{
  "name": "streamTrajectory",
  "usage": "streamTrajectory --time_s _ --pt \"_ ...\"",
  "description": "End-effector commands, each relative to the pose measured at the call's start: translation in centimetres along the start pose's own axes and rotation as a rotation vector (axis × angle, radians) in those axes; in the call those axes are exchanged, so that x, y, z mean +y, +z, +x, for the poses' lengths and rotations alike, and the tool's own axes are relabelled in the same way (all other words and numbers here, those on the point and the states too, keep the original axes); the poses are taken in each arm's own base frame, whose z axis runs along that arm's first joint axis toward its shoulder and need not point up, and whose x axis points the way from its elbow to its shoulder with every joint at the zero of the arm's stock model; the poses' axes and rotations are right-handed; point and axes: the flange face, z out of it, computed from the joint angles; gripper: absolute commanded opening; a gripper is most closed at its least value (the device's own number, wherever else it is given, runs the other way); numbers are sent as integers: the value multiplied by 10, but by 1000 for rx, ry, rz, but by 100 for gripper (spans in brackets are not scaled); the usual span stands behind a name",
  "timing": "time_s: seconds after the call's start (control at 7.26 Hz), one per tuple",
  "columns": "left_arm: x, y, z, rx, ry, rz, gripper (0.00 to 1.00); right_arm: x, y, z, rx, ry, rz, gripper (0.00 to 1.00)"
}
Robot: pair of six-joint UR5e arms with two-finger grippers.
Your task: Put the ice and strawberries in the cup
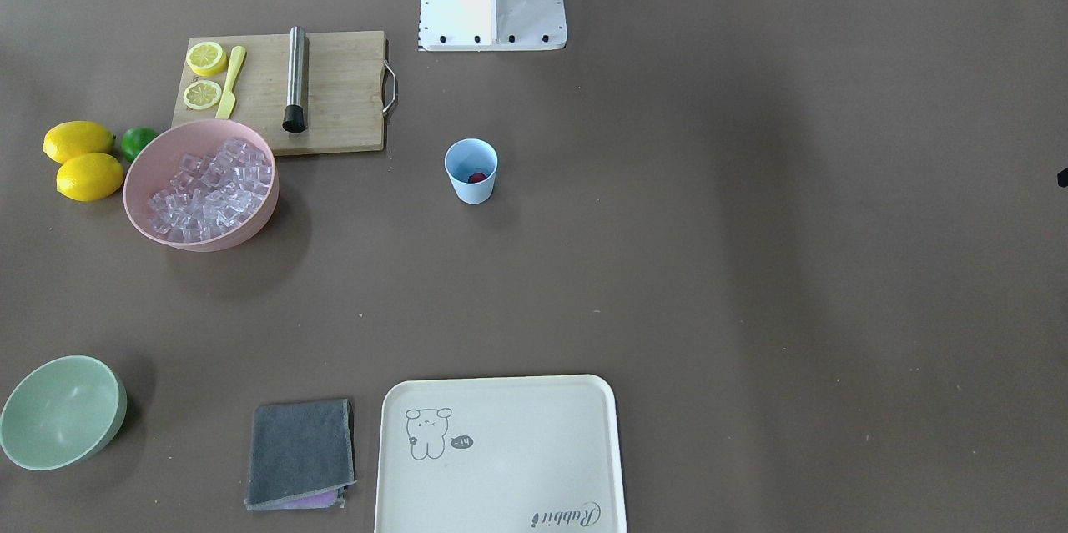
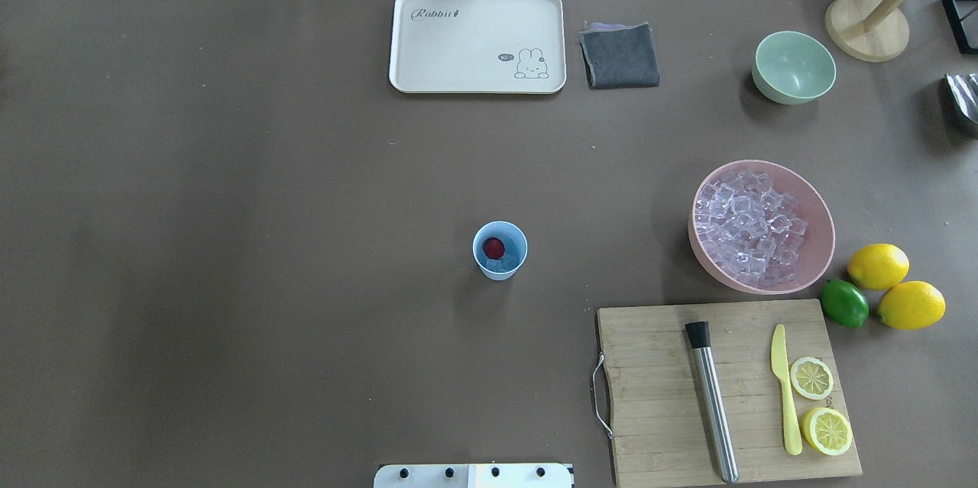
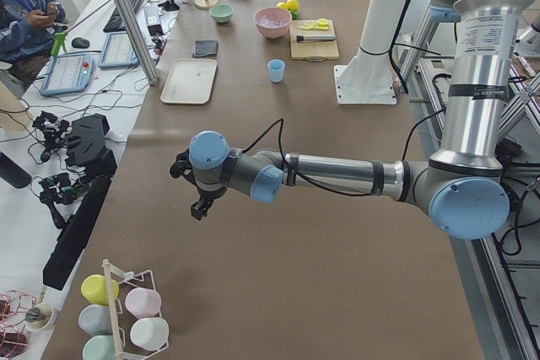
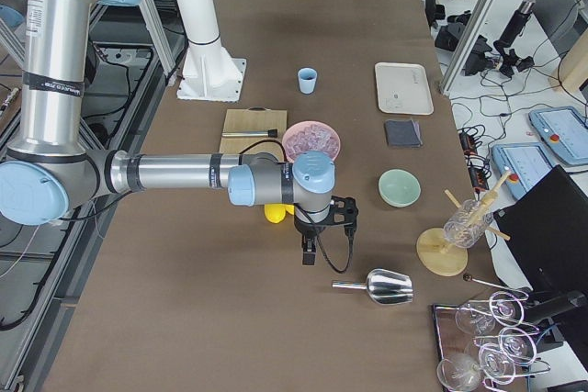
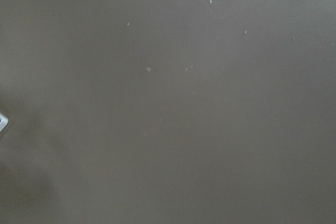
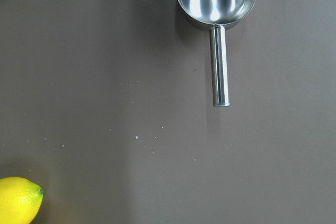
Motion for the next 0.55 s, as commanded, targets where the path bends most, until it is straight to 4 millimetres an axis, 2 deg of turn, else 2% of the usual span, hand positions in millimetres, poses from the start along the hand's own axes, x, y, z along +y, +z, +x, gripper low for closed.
streamTrajectory --time_s 0.0,0.14,0.28,0.41 --pt "73 26 -28 20 -48 -82 98 8 3 15 4 29 -5 100" --pt "83 24 -40 15 -81 -77 98 15 15 31 6 61 -28 100" --pt "79 24 -44 8 -95 -86 98 13 8 29 5 60 -13 100" --pt "84 27 -50 -19 -107 -109 98 11 7 28 7 59 -9 100"
